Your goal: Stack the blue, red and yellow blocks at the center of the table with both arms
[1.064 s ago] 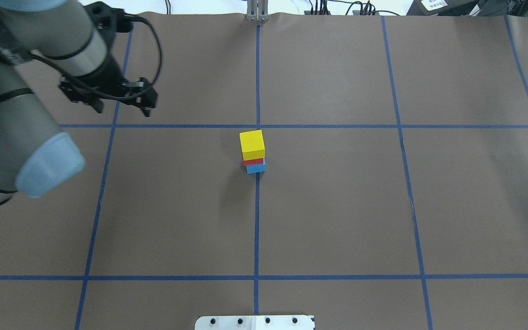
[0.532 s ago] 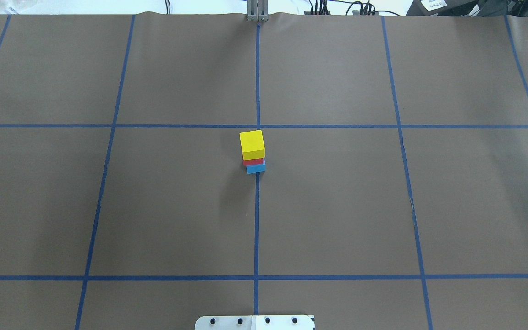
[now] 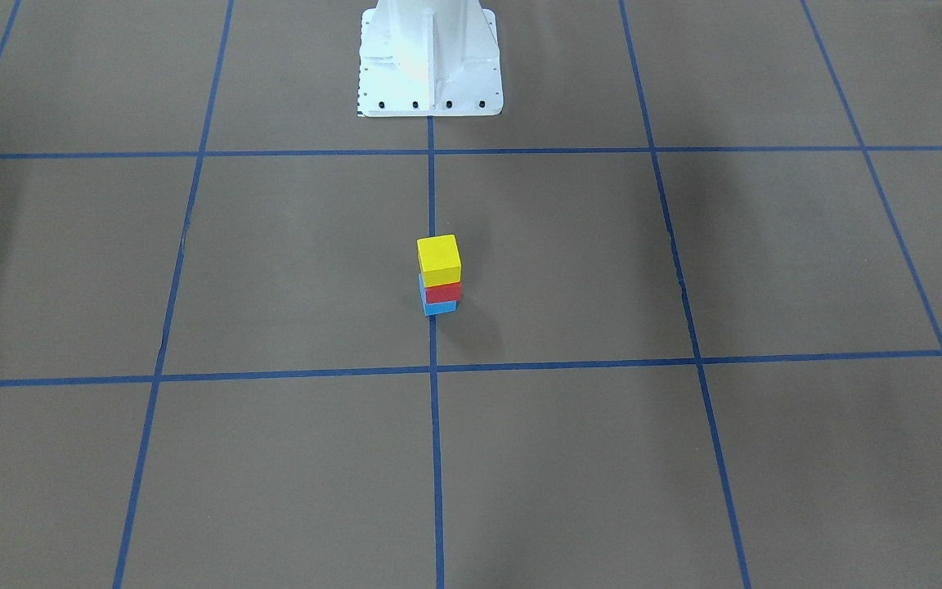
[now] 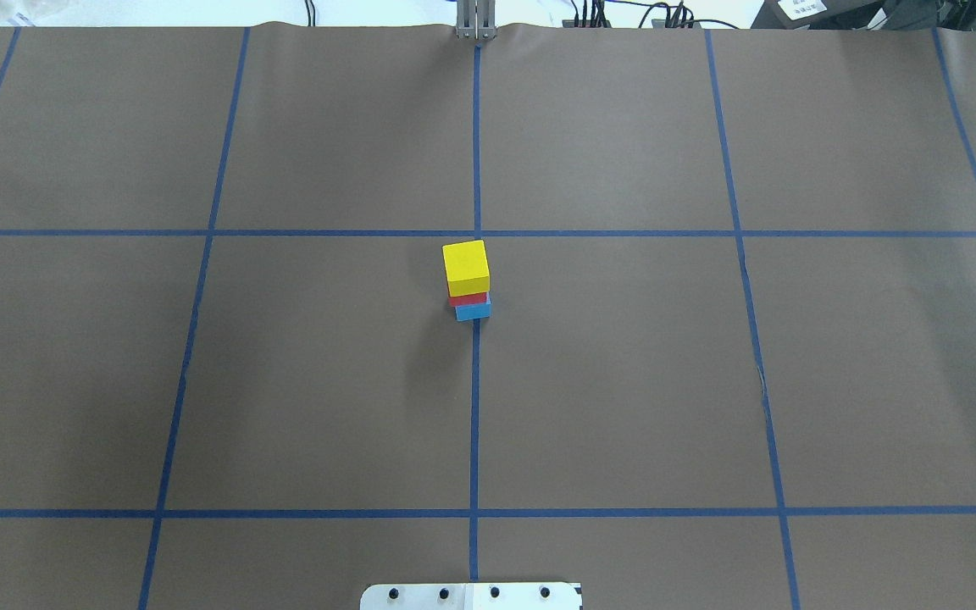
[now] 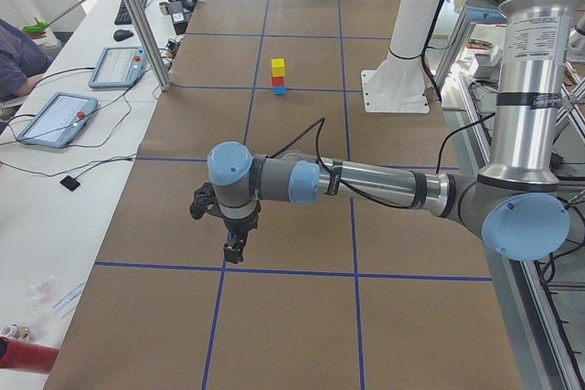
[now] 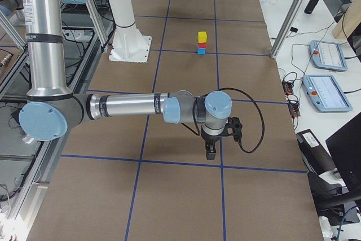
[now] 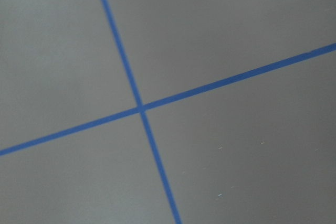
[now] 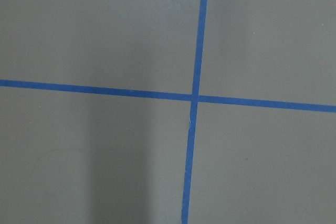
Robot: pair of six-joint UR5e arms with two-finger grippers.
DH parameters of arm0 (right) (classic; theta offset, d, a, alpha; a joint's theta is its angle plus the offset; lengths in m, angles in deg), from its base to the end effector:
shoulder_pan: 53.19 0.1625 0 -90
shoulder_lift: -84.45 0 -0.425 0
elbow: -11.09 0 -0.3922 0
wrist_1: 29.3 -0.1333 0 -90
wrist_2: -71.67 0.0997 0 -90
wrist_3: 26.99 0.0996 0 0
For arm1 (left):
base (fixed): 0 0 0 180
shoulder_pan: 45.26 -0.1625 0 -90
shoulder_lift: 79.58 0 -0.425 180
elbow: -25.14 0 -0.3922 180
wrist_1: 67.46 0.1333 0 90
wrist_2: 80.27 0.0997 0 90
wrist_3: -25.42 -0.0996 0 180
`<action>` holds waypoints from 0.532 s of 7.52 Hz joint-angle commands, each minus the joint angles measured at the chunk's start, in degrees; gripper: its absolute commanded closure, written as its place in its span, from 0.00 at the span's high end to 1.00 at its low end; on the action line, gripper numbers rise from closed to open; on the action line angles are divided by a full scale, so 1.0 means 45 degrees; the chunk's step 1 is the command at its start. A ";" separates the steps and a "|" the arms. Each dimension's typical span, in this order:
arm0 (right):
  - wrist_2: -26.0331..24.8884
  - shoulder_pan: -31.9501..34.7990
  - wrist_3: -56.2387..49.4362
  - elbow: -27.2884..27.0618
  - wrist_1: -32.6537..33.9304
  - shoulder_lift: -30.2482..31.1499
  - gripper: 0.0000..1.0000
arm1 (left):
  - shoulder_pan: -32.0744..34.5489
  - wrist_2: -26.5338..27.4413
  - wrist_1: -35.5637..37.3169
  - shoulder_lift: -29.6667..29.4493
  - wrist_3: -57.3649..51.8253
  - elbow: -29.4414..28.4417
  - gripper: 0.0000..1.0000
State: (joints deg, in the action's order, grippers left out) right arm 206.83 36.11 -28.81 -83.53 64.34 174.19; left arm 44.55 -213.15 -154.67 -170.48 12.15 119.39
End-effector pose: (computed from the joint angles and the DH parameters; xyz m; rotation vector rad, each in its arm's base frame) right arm 0.0566 -0.4946 0.6222 0.0282 -0.7880 -0.0502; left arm -0.0639 -0.5001 0.6211 0.1245 0.7408 0.2392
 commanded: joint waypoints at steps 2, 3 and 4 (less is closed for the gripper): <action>0.0061 0.0134 -0.0005 -0.0262 0.0011 0.0447 1.00 | 0.0158 -0.0119 -0.0074 0.0006 -0.0099 -0.0282 1.00; 0.0081 0.0212 -0.0005 -0.0282 0.0011 0.0428 1.00 | 0.0158 -0.0119 -0.0073 0.0006 -0.0079 -0.0262 1.00; 0.0081 0.0348 -0.0005 -0.0379 0.0011 0.0428 1.00 | 0.0158 -0.0119 -0.0073 -0.0013 -0.0079 -0.0262 1.00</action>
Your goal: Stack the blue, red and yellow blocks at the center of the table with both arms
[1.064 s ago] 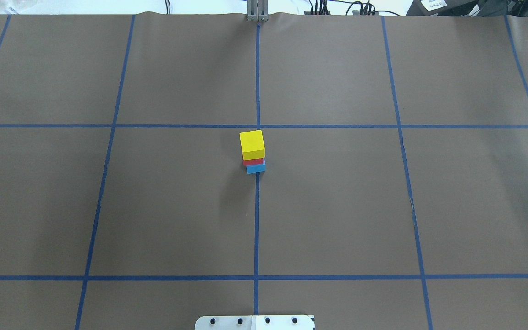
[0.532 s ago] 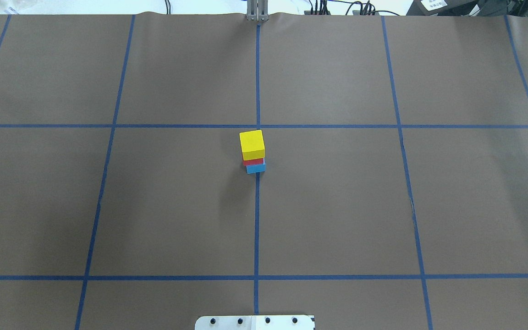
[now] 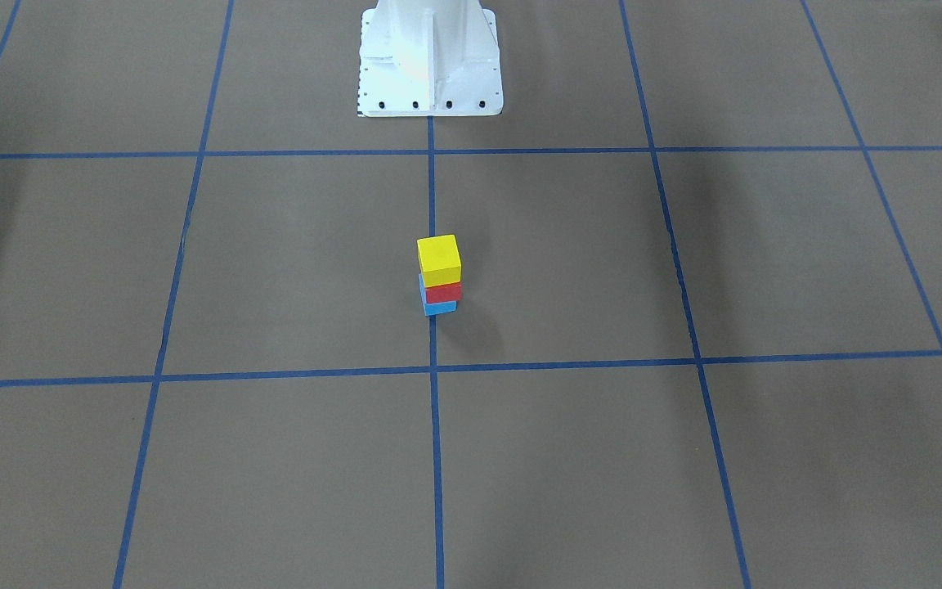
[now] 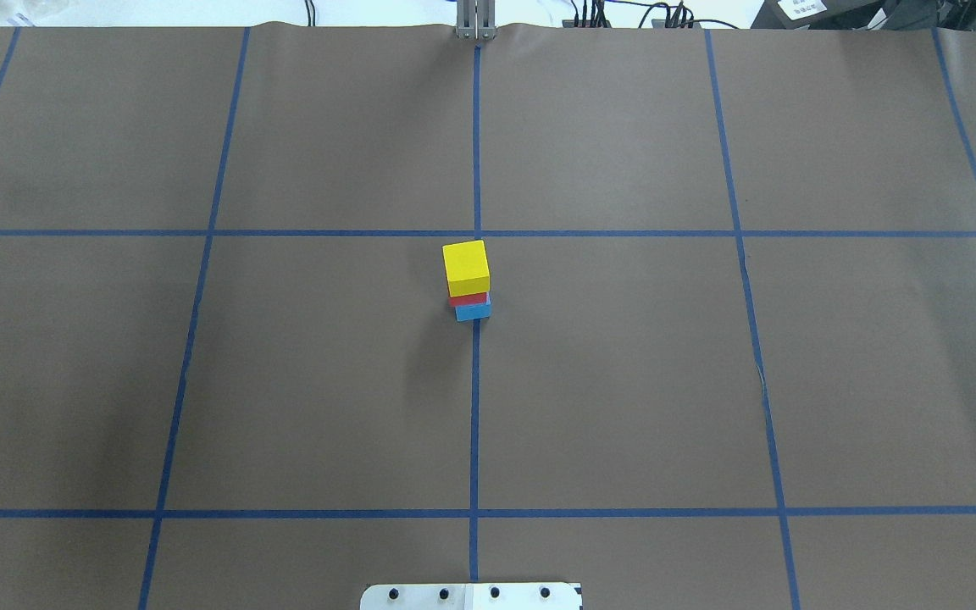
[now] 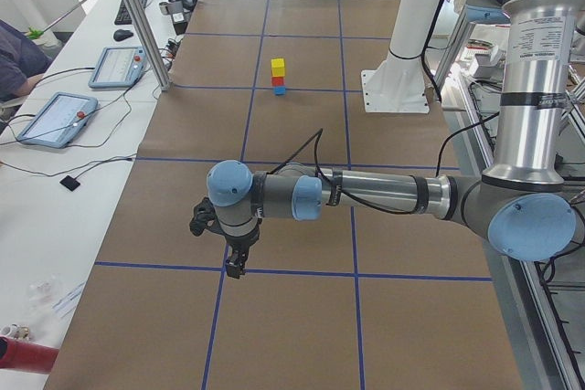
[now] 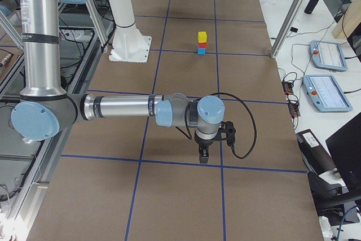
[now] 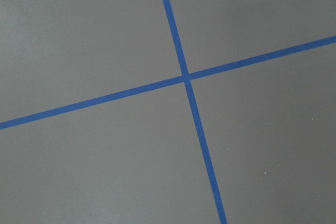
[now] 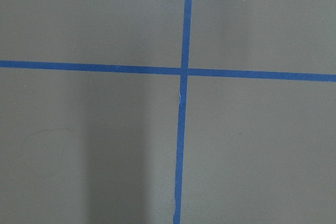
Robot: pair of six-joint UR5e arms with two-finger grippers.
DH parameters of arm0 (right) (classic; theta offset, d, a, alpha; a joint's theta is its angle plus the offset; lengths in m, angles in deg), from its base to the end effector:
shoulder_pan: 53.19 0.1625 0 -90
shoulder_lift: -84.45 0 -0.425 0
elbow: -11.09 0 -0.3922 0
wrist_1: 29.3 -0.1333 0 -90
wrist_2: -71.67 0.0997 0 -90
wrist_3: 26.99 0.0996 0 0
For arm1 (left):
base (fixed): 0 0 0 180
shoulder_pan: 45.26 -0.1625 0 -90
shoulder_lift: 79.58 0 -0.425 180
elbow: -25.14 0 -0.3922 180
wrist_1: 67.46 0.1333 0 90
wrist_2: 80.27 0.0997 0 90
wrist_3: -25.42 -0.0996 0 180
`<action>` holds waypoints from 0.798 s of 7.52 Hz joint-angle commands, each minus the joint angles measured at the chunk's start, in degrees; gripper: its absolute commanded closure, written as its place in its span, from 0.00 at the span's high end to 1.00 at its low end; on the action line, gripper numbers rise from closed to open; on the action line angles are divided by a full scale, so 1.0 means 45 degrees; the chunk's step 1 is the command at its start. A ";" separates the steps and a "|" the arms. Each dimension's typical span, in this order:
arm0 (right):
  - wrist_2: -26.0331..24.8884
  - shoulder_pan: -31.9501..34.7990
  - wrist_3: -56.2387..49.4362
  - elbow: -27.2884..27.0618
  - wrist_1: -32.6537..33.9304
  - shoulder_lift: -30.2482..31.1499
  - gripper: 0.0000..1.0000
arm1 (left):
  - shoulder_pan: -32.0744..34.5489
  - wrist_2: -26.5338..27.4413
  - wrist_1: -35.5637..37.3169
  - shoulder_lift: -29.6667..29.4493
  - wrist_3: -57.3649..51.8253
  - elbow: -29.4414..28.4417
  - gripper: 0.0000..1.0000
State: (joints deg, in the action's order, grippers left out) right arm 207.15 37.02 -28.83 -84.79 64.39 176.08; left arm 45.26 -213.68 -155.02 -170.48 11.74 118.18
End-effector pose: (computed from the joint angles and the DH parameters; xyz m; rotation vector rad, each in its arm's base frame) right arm 0.0640 -0.4792 0.6271 0.0235 -0.7935 -0.0308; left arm -0.0694 -0.4989 0.6302 0.1186 0.7504 0.2285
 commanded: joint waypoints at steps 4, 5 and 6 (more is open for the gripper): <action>0.0030 0.0383 0.0000 -0.0374 0.0157 0.0029 1.00 | 0.0002 0.0018 0.0023 -0.0035 0.0012 0.0028 1.00; 0.0031 0.0383 0.0000 -0.0335 0.0137 0.0029 1.00 | 0.0002 0.0018 0.0023 -0.0035 0.0012 0.0028 1.00; 0.0031 0.0383 0.0000 -0.0354 0.0137 0.0029 1.00 | 0.0002 0.0037 0.0023 -0.0035 0.0012 -0.0011 1.00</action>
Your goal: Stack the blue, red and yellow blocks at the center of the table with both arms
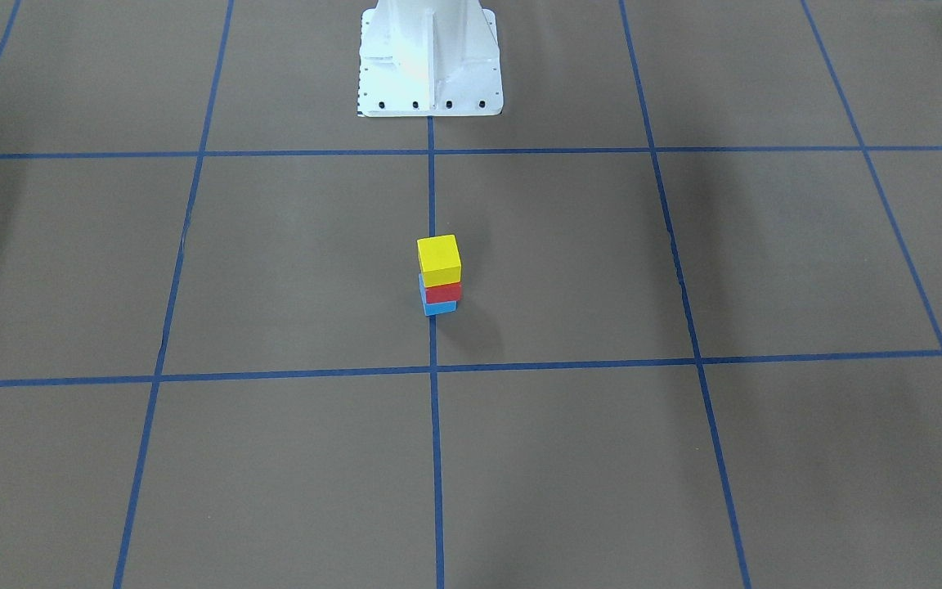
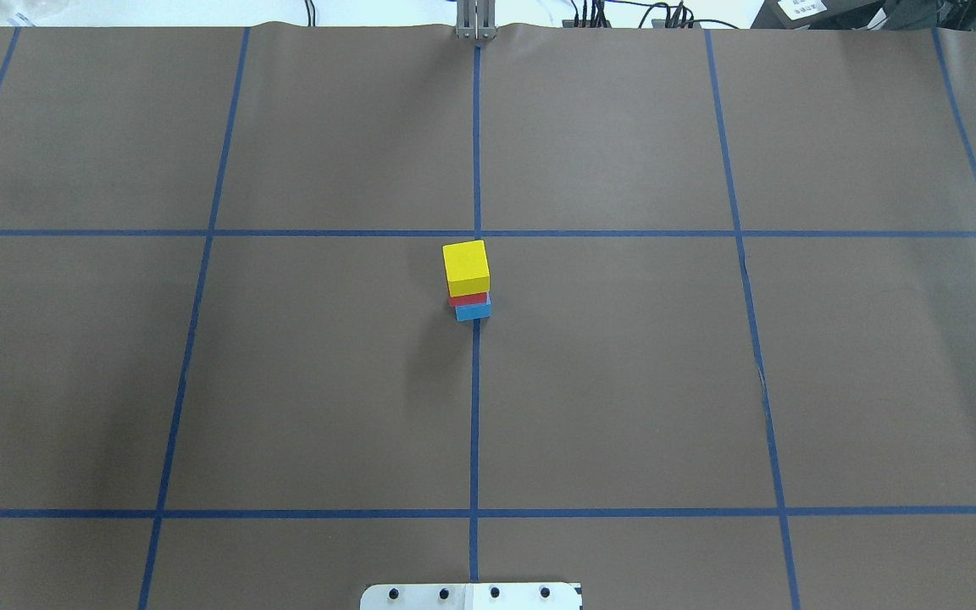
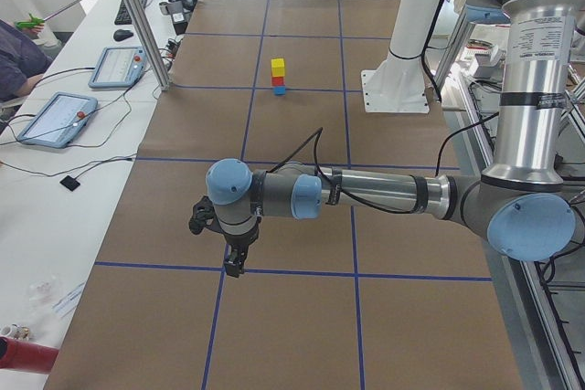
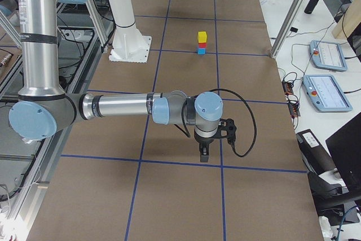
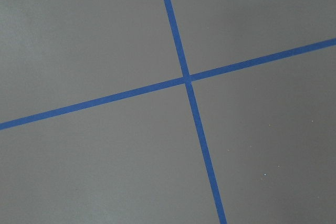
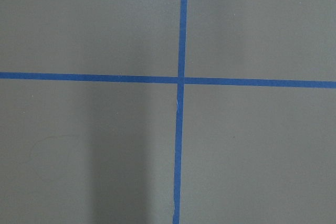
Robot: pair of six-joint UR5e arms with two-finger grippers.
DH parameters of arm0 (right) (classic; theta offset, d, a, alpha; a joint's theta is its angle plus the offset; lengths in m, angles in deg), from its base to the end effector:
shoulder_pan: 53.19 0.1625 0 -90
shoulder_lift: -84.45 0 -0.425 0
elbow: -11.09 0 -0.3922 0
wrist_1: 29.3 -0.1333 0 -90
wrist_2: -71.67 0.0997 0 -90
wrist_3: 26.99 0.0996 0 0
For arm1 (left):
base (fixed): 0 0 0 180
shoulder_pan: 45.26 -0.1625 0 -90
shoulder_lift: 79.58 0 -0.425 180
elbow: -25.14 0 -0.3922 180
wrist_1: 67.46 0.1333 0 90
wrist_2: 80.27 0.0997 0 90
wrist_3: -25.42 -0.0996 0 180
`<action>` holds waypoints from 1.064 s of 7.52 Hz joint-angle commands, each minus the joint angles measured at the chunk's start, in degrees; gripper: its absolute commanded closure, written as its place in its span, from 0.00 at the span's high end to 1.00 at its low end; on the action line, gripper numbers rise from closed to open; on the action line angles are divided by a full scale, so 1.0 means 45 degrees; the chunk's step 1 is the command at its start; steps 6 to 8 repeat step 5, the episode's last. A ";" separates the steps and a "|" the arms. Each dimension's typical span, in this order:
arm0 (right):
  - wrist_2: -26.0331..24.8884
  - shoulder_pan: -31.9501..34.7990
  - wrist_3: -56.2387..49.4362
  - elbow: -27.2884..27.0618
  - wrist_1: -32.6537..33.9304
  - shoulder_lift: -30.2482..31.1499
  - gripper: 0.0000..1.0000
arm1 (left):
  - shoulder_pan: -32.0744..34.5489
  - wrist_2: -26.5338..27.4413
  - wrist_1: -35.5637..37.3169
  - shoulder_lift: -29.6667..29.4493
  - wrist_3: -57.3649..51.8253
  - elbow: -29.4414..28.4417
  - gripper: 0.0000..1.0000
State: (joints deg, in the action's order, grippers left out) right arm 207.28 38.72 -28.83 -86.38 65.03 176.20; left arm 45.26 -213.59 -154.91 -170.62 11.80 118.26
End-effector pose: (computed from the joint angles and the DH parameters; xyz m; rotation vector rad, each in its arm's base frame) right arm 0.0780 -0.4763 0.6154 0.0490 -0.7948 -0.0085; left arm -0.0695 -0.5000 0.6286 0.1199 0.7487 0.2282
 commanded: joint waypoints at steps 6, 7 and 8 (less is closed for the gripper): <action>0.0139 0.0005 0.0000 0.0018 -0.0006 0.0020 1.00 | 0.0000 0.0018 0.0000 -0.0002 -0.0020 -0.0089 1.00; 0.0139 0.0005 0.0000 0.0018 -0.0006 0.0020 1.00 | 0.0000 0.0018 0.0000 -0.0002 -0.0020 -0.0089 1.00; 0.0139 0.0005 0.0000 0.0018 -0.0006 0.0020 1.00 | 0.0000 0.0018 0.0000 -0.0002 -0.0020 -0.0089 1.00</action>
